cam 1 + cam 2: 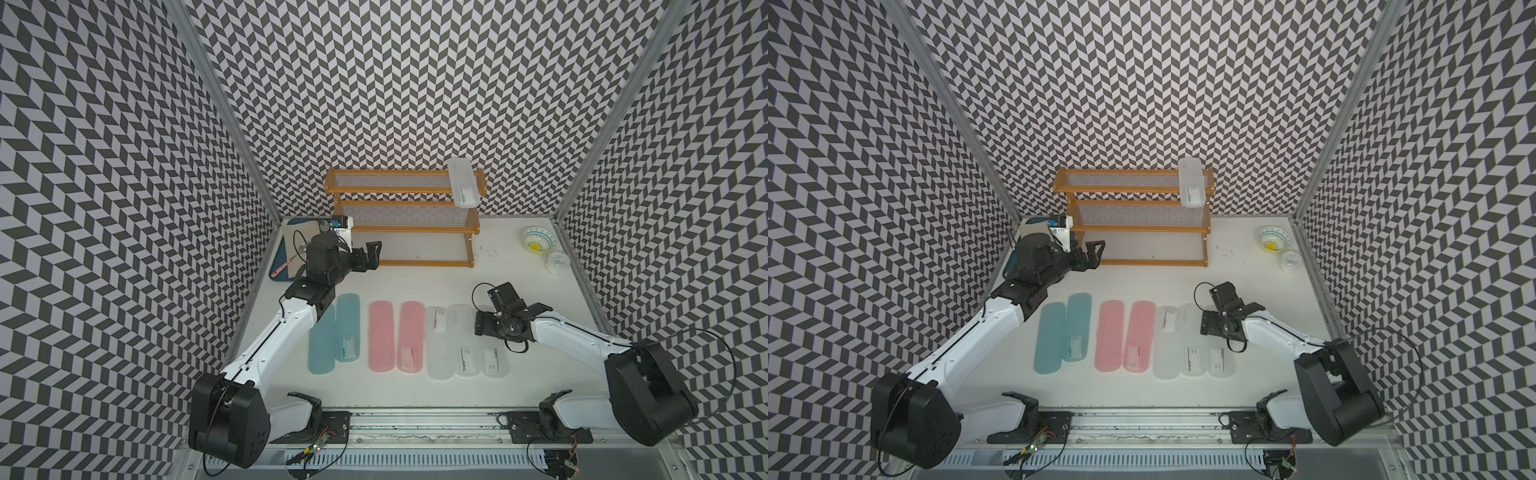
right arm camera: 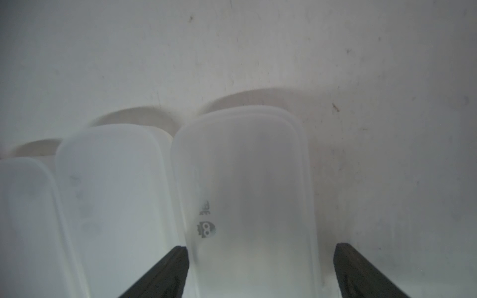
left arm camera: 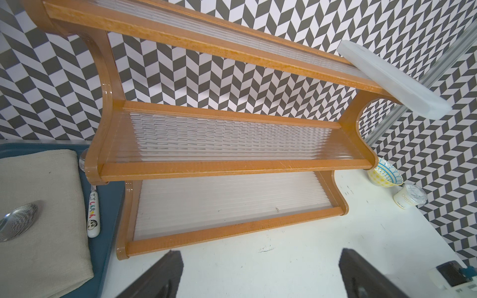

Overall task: Place the pencil cases on the shelf according to color
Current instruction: Move the pencil case to the center of the board.

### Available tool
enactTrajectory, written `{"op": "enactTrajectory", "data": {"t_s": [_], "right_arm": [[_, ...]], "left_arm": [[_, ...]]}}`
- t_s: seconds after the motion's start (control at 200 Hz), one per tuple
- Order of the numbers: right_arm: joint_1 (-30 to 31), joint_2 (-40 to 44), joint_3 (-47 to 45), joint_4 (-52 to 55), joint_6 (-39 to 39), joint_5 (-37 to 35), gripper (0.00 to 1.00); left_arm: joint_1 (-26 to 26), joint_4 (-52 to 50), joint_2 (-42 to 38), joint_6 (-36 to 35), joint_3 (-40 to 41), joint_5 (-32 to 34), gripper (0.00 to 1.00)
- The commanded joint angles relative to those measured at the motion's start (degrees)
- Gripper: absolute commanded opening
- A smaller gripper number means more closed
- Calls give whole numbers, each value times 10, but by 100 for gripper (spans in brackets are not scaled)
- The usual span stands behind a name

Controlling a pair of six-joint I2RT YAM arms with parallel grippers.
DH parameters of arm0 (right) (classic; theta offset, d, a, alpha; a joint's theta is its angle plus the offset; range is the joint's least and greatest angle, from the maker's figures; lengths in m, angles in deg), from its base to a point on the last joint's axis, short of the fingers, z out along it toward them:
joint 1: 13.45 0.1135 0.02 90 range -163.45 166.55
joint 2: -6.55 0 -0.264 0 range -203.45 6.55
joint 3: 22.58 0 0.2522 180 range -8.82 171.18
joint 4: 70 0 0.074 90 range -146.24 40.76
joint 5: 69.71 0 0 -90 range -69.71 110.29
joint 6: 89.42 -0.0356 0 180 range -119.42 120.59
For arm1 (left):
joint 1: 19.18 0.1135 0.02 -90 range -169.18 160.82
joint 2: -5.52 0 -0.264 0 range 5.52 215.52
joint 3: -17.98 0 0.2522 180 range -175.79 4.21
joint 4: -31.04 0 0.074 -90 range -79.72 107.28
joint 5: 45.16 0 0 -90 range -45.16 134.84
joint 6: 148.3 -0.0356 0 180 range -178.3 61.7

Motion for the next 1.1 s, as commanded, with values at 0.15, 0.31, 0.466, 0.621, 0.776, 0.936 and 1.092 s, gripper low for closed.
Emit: {"op": "enactTrajectory", "data": {"t_s": [0.15,0.31,0.466,0.621,0.776,0.936,1.092], "right_arm": [[-27,-20,21,15,-16,-85,92],[-56,5,29,5,4,-47,92],[-56,-20,27,7,10,-28,92],[-56,-46,19,0,3,-24,91],[-56,-50,26,-12,5,-28,84],[-58,-85,76,-18,32,-37,72],[-72,-133,146,-9,70,-45,71]], "left_arm": [[1,-3,-8,-9,-10,6,100],[1,-3,-8,-8,-9,7,100],[1,-4,-9,-6,-11,-1,100],[0,-4,-14,-7,-6,4,100],[0,-2,-14,-6,-5,1,100],[0,-1,-13,-5,-5,-3,100],[-1,0,-10,-1,-3,-9,100]]}}
